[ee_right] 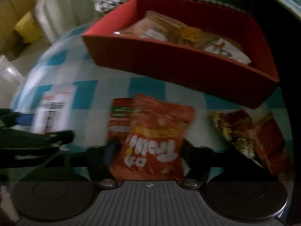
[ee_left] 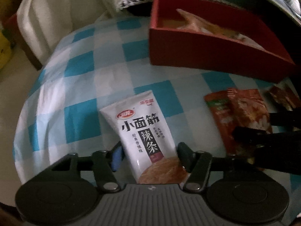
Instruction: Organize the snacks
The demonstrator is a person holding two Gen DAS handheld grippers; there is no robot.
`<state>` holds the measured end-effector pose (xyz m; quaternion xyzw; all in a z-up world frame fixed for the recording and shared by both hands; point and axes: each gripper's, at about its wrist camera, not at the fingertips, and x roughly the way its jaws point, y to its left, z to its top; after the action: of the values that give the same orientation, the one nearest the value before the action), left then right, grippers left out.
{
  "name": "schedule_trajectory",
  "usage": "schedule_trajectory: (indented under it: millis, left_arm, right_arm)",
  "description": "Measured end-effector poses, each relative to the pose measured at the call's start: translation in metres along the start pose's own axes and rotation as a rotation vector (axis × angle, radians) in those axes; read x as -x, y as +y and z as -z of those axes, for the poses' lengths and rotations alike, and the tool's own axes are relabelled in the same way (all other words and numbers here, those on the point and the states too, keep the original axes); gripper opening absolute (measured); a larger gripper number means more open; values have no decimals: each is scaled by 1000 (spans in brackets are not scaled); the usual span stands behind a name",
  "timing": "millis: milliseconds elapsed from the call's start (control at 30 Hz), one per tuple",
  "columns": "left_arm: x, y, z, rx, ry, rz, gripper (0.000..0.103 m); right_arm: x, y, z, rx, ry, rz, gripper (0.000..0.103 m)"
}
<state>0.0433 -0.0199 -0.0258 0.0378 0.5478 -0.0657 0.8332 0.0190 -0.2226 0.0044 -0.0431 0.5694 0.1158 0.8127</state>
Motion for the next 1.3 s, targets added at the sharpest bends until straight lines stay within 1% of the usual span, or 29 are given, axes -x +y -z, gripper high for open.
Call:
schedule_trajectory:
  millis: [100, 167, 267, 333, 467, 633, 733, 1100, 1300]
  left_arm:
    - [4, -2, 1, -7, -4, 8, 46]
    - [9, 0, 0, 4, -8, 35, 43]
    - [19, -2, -1, -6, -42, 46, 42]
    - [27, -5, -1, -23, -73, 49, 42]
    - [38, -8, -2, -34, -109, 66, 42]
    - [49, -11, -5, -54, -165, 53, 42]
    - [55, -13, -8, -63, -193, 52, 42]
    - [63, -18, -15, -85, -255, 38, 42]
    - [72, -20, -26, -85, -304, 43, 42]
  right_arm:
    - [3, 6, 5, 0, -4, 22, 67]
    - [9, 9, 7, 0, -9, 9, 65]
    - [18, 11, 10, -12, -31, -2, 64]
    - [24, 12, 9, -19, -51, -4, 64]
    - [39, 9, 7, -47, -97, -27, 64]
    - [54, 4, 3, -73, -149, -45, 64]
    - [58, 2, 1, -80, -164, -56, 64]
    - [68, 2, -3, -85, -207, -90, 64]
    - [75, -4, -5, -106, -239, -105, 64]
